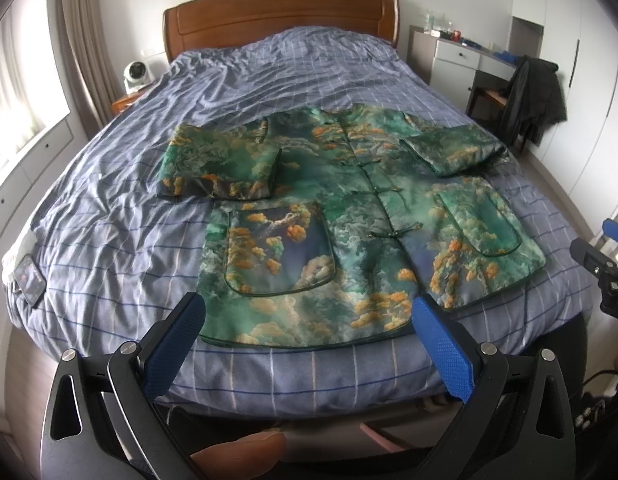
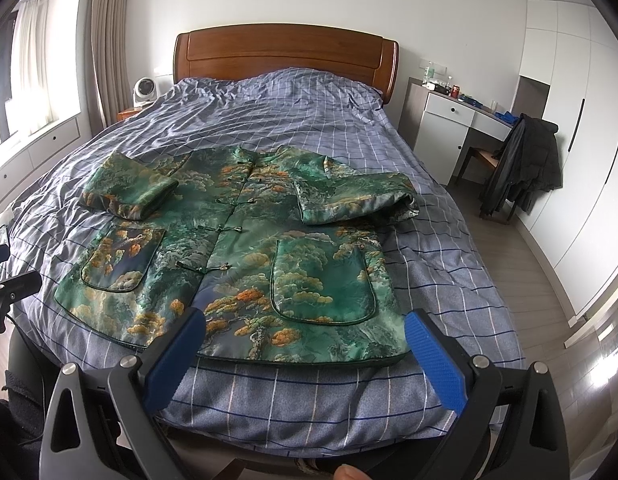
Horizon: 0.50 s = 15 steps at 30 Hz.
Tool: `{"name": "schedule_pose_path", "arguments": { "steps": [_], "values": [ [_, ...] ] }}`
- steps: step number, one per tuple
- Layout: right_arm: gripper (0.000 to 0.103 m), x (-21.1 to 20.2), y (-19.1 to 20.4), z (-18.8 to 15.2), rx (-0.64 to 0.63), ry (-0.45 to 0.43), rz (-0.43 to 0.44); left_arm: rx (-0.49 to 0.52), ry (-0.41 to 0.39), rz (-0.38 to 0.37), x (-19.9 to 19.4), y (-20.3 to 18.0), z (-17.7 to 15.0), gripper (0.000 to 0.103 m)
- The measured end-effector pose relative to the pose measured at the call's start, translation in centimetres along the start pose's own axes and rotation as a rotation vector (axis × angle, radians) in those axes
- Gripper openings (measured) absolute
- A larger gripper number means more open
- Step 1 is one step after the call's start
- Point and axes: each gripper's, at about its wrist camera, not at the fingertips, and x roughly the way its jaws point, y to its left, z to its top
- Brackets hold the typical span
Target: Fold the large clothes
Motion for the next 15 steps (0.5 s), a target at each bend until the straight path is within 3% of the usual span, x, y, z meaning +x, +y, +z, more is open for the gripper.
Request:
{"name": "schedule_pose_path", "arguments": {
  "steps": [15],
  "values": [
    [0.101, 0.0, -0.9, 0.6, 0.014, -0.025, -0.039, -0.032, 0.033, 0.067, 1.2, 1.5, 1.2, 0.103]
  ]
}}
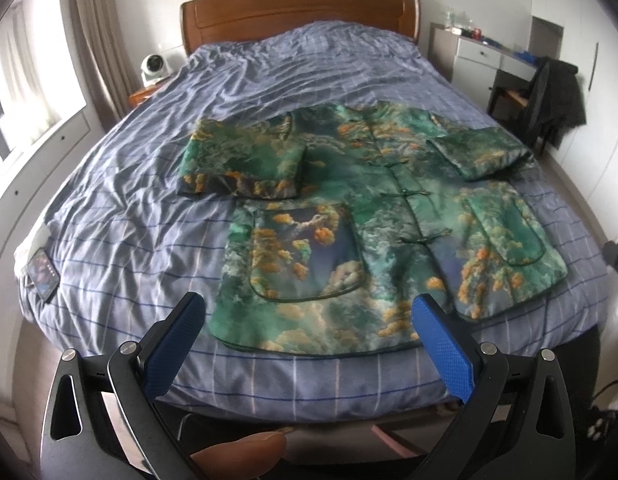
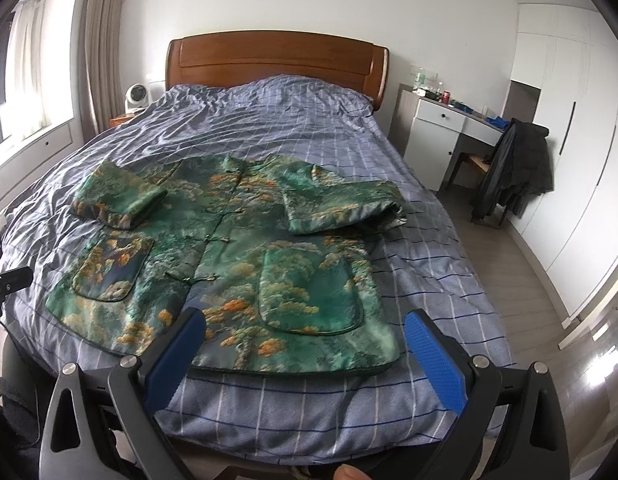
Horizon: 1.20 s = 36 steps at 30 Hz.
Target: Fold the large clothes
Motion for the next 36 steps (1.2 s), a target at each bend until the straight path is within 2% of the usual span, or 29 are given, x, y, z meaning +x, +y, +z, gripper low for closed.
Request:
{"name": "schedule_pose_path", "arguments": {
  "steps": [9, 20, 30, 34, 36],
  "values": [
    [0.101, 1.2, -1.3, 1.1, -0.013, -0.011, -0.016, 0.013, 0.052, 0.042, 1.8, 0.6, 0.6, 0.103],
    [0.101, 2.4, -1.8, 1.5, -0.033, 0.010, -0.001, 0.020, 0.064, 0.097, 2.8, 1.2, 1.1, 0.103],
    [0.101, 2.5, -2.6, 1.4, 0.011, 0.005, 0.021, 0.044, 0.053, 0.132, 3.0, 1.1, 1.2, 0.103],
    [0.103, 3.0, -2.5, 1.3, -0.040, -0.001, -0.007, 0.047, 0.033, 0.147, 2.8, 1.3, 1.0, 0.103],
    [0.103, 3.7, -2.2, 0.9, -0.077, 0.028, 0.003, 0.043, 0.009, 0.142, 2.6, 1.6, 1.0, 0.103]
  ]
}}
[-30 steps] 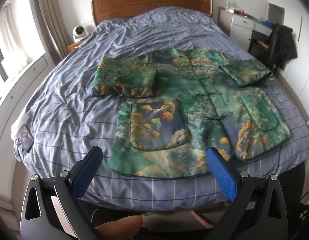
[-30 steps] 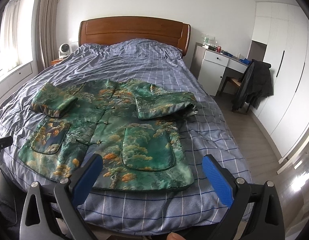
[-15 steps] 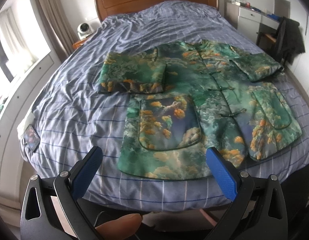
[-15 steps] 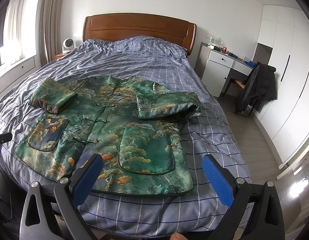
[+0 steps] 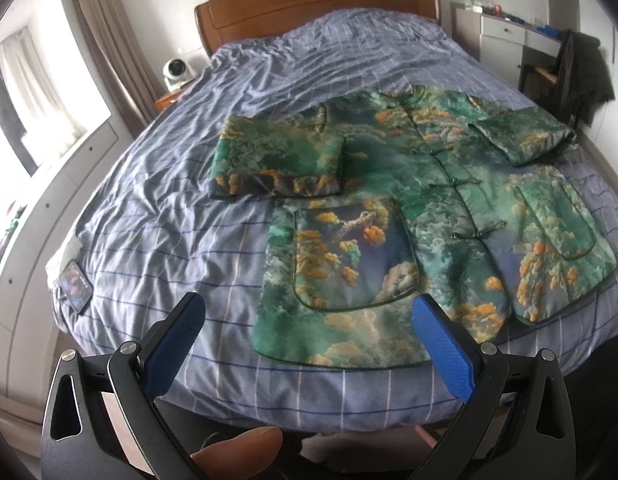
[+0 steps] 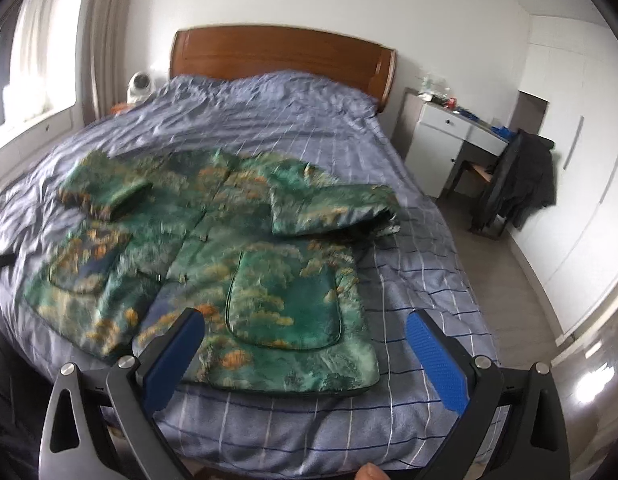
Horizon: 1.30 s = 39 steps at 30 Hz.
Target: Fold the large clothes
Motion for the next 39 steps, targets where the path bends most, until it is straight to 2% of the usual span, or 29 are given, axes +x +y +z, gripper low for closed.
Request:
{"name": "schedule_pose_path", "arguments": {
  "steps": [2, 7, 11, 17, 20, 22, 26, 28, 31, 33, 34, 35, 36, 37, 38, 39],
  "values": [
    [0.103, 0.5, 0.3, -0.3, -0.025, 0.022, 0.012, -0.009, -0.021, -0.009, -0.3, 0.2, 0.0, 0.103],
    [0.103, 0.9, -0.1, 0.2, -0.032, 0.011, 0.053, -0.022, -0.060, -0.055, -1.1, 0.3, 0.3, 0.103],
    [0.103, 1.3, -0.5, 1.5, -0.045, -0.001, 0.082, -0.018, -0.092, -0.031, -1.7, 0.1, 0.2, 0.103],
    [0.103, 3.6, -0.3, 3.7, -0.146, -0.013, 0.071, -0.017, -0.063, -0.072, -1.7, 0.2, 0.2, 0.103],
    [0.103, 5.8, 0.4, 4.7, -0.205, -0.037, 0.088, -0.052, -0.021, -0.118, -1.2, 0.6, 0.2, 0.103],
    [0.103, 9.2, 1.6, 5.8, -0.287, -0.048, 0.080, -0.070, -0.013, -0.127, -1.1, 0.9, 0.2, 0.103],
    [0.103, 16.8, 3.5, 8.3, -0.397, -0.012, 0.077, -0.094, -0.029, -0.090, -1.6, 1.6, -0.5, 0.103],
    [0.101, 22.1, 4.6, 9.5, -0.465, 0.042, 0.051, -0.111, -0.023, -0.084, -1.7, 2.4, -0.9, 0.103],
    [0.101, 28.0, 5.1, 10.2, -0.490, 0.119, 0.023, -0.140, 0.001, -0.069, -1.4, 3.5, -1.6, 0.103],
    [0.101, 30.5, 5.0, 10.0, -0.490, 0.163, 0.007, -0.156, 0.017, -0.065, -1.1, 4.1, -2.0, 0.103],
    [0.093, 31.4, 4.8, 9.9, -0.480, 0.186, 0.002, -0.163, 0.023, -0.066, -1.0, 4.5, -2.2, 0.103],
    [0.077, 32.1, 4.2, 9.9, -0.454, 0.210, -0.002, -0.171, 0.028, -0.068, -0.8, 4.8, -2.4, 0.103],
    [0.065, 32.5, 3.3, 10.0, -0.408, 0.242, 0.032, -0.182, 0.035, -0.071, -0.6, 5.1, -2.5, 0.103],
    [0.033, 32.4, 2.3, 10.3, -0.359, 0.264, 0.050, -0.189, 0.039, -0.075, -0.3, 5.3, -2.5, 0.103],
    [0.025, 32.0, 1.4, 10.4, -0.331, 0.263, 0.026, -0.195, 0.044, -0.083, -0.1, 5.4, -2.5, 0.103],
    [0.022, 31.3, 0.5, 10.7, -0.302, 0.242, 0.017, -0.198, 0.047, -0.091, 0.1, 5.4, -2.4, 0.103]
  ]
}}
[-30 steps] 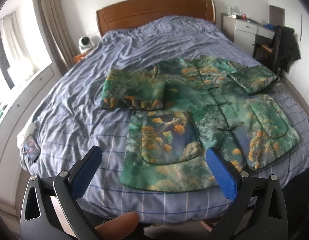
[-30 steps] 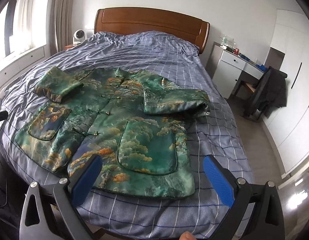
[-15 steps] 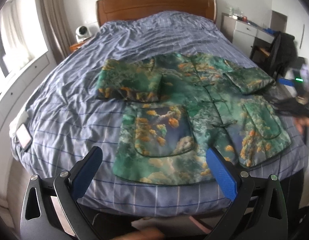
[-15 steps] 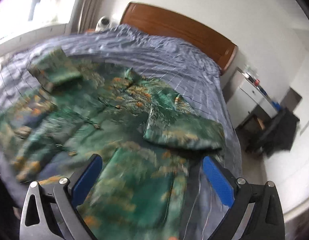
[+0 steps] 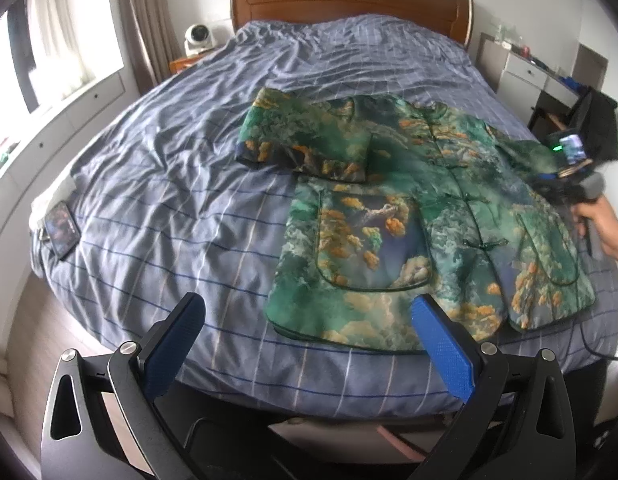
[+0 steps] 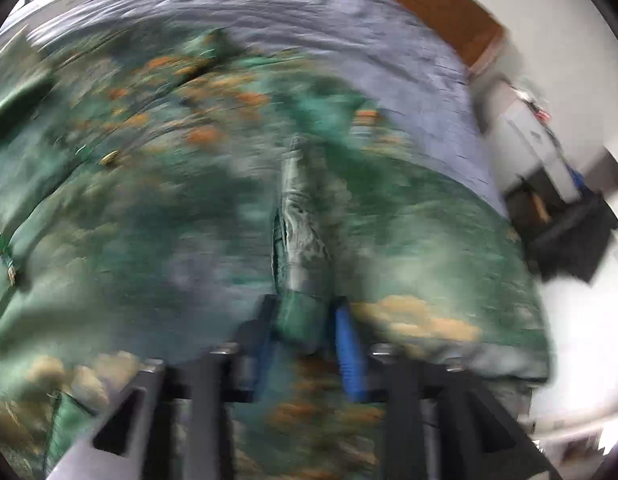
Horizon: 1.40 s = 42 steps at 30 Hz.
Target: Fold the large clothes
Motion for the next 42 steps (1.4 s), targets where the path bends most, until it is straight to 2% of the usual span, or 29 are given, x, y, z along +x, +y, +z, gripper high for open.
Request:
{"name": "schedule_pose_path", "arguments": {
  "steps": [2, 5, 8, 11, 16, 19, 21, 22, 23, 24, 27, 31, 34, 36, 39, 42],
  "values": [
    [0.018, -2.7, -2.8, -0.5, 0.089, -0.069, -0.008, 0.004, 0.000, -0.011, 0.3, -0.3, 0.2, 0.102],
    [0.018, -6.7, -7.6, -1.7, 0.208, -0.156, -0.033, 0.021, -0.004, -0.032, 0.6, -1.0, 0.6, 0.102],
    [0.017, -10.8, -13.3, -3.6, 0.344, -0.235, -0.093, 0.042, -0.002, -0.044, 0.9, -1.7, 1.0, 0.102],
    [0.017, -12.9, -18.0, -5.6, 0.446, -0.271, -0.170, 0.045, -0.003, -0.064, 1.3, -1.9, 1.6, 0.103],
    [0.018, -12.1, -26.2, -10.1, 0.629, -0.209, -0.272, 0.056, -0.004, -0.092, 2.1, -1.6, 2.8, 0.103],
    [0.019, -9.3, -30.2, -13.8, 0.741, -0.121, -0.310, 0.066, 0.007, -0.104, 2.3, -1.0, 3.3, 0.103],
    [0.029, -8.0, -31.6, -16.4, 0.805, -0.056, -0.317, 0.078, 0.009, -0.108, 2.2, -0.8, 3.5, 0.103],
    [0.043, -7.5, -32.0, -17.8, 0.833, -0.034, -0.338, 0.092, 0.009, -0.101, 2.2, -0.7, 3.8, 0.103],
    [0.055, -7.3, -31.7, -18.6, 0.845, -0.026, -0.354, 0.105, 0.007, -0.089, 2.3, -0.6, 4.0, 0.103],
    [0.059, -7.2, -31.6, -19.6, 0.851, -0.022, -0.374, 0.119, 0.004, -0.077, 2.5, -0.5, 4.4, 0.103],
    [0.061, -7.6, -30.1, -21.5, 0.834, -0.012, -0.402, 0.168, -0.004, -0.060, 3.9, -0.4, 5.7, 0.103],
    [0.061, -11.4, -25.1, -22.2, 0.801, -0.110, -0.300, 0.272, 0.018, -0.033, 8.3, -1.4, 8.4, 0.103],
    [0.062, -14.0, -20.7, -22.4, 0.751, -0.158, -0.215, 0.409, 0.015, -0.035, 12.7, -4.2, 10.3, 0.103],
    [0.062, -15.2, -17.2, -22.5, 0.732, -0.172, -0.135, 0.485, 0.011, -0.011, 16.1, -6.2, 11.1, 0.103],
    [0.062, -16.0, -12.4, -22.7, 0.715, -0.170, -0.021, 0.516, 0.047, 0.020, 20.8, -8.0, 12.5, 0.103],
    [0.062, -17.0, -8.2, -22.3, 0.689, -0.173, 0.045, 0.510, 0.100, 0.066, 25.2, -8.4, 13.8, 0.102]
  ]
}}
